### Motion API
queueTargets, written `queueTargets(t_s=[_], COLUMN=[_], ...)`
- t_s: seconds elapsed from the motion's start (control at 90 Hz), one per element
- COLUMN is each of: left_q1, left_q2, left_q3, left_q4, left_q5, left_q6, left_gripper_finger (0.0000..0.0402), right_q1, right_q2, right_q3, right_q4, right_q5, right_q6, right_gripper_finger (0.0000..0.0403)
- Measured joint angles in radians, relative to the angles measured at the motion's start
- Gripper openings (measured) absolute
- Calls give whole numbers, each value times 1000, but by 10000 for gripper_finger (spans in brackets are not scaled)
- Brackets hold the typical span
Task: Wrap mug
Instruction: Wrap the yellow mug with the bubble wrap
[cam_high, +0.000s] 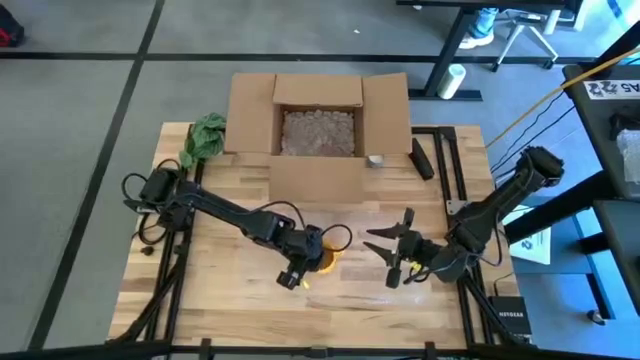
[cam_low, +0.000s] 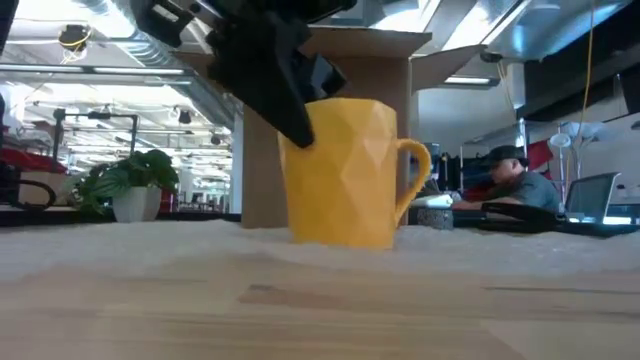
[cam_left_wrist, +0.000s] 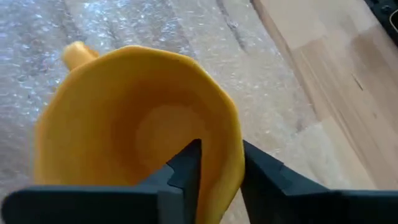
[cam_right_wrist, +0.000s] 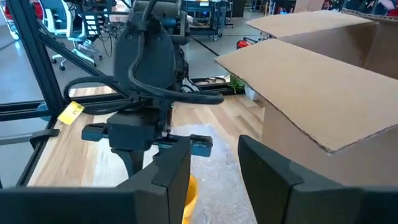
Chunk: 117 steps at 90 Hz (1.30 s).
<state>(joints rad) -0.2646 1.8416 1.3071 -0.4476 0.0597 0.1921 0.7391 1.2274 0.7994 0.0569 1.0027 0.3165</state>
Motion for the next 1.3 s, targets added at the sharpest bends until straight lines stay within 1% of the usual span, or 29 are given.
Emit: queueTargets(t_s=[0.133,0.278,0.422,0.533,0.622,0.756,0.911,1.056,1.1,1.2,1.3], left_q1=[0,-2,0,0,0,-2,-25,-71,-90,-129,-156], left_q2=[0,0,-1,-7,-22,-71,-140,-153,-153,-152,-152], left_q3=[-1,-1,-1,6,30,76,90,81,58,-22,-118], left_q4=[37,93,128,130,99,19,-141,-347,-361,-334,-291], left_q5=[0,0,-1,-2,-2,-2,-20,-68,-76,-75,-73], left_q6=[14,22,28,28,24,-4,-96,-251,-292,-348,-413], left_gripper_finger=[126,155,176,183,184,184,185,184,183,180,178], right_q1=[0,0,0,0,0,0,0,0,0,0,0], right_q2=[0,0,0,0,0,0,0,0,0,0,-1], right_q3=[0,0,0,0,0,-29,-99,-184,-205,-243,-260], right_q4=[-67,-169,-283,-383,-488,-601,-665,-666,-669,-671,-732], right_q5=[0,0,-1,-15,-37,-124,-239,-339,-353,-370,-403], right_q6=[60,163,282,394,519,703,879,1007,1039,1091,1151], right_gripper_finger=[122,122,122,122,122,122,122,122,122,122,122])
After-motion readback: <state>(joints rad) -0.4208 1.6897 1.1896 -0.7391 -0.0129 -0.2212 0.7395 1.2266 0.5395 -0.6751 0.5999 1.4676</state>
